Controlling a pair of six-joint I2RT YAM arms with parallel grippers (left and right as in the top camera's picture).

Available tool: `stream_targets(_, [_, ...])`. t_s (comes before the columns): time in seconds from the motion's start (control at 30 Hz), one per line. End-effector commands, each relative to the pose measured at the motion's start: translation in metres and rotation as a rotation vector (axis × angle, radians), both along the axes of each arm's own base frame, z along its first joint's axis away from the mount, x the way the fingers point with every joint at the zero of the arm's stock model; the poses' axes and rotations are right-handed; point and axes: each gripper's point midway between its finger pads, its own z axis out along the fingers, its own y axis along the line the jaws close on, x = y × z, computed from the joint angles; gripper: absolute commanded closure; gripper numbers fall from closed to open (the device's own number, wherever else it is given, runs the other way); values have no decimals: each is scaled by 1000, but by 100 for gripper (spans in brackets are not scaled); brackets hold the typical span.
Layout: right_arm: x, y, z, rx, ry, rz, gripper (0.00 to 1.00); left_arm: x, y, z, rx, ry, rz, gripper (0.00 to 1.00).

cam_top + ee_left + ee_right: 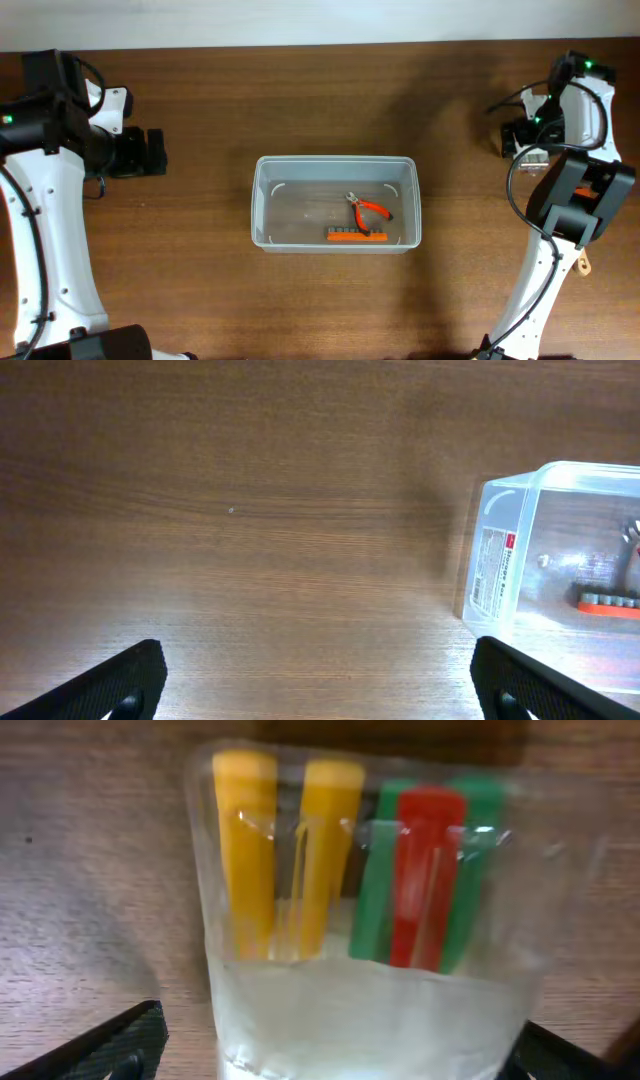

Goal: Pack container
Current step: 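Lower the right gripper and grasp the clip pack, then carry the clip pack over the container and drop it in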

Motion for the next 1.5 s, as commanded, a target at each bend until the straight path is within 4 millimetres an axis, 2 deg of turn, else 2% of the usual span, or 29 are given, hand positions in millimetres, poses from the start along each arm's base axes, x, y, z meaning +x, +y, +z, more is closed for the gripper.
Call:
stream_targets(0.0, [-1, 5, -12, 23, 15, 11, 1, 3, -1, 2, -12, -10, 9, 1])
stream_targets(0.17, [2, 5, -12, 19, 4, 10, 0, 3, -1, 2, -12, -10, 9, 1])
stream_targets(0.63, [5, 3, -12, 13, -9, -16, 28, 3, -1, 2, -12, -10, 9, 1])
stream_targets(0.77, [4, 4, -10, 14, -6, -17, 34, 3, -1, 2, -12, -10, 9, 1])
stream_targets(0.87, [6, 3, -3, 11, -16, -36, 35, 3, -1, 2, -12, -10, 9, 1])
stream_targets(1.03, [18, 0, 34, -4, -85, -38, 35, 3, -1, 2, -12, -10, 9, 1])
stream_targets(1.13, [28, 6, 71, 21, -166, -34, 35, 3, -1, 2, -12, -10, 9, 1])
stream_targets(1.33, [25, 31, 145, 74, -269, -1, 34, 3, -1, 2, -12, -10, 9, 1])
stream_targets(1.47, [28, 61, 192, 121, -378, 68, 34, 3, -1, 2, -12, -10, 9, 1])
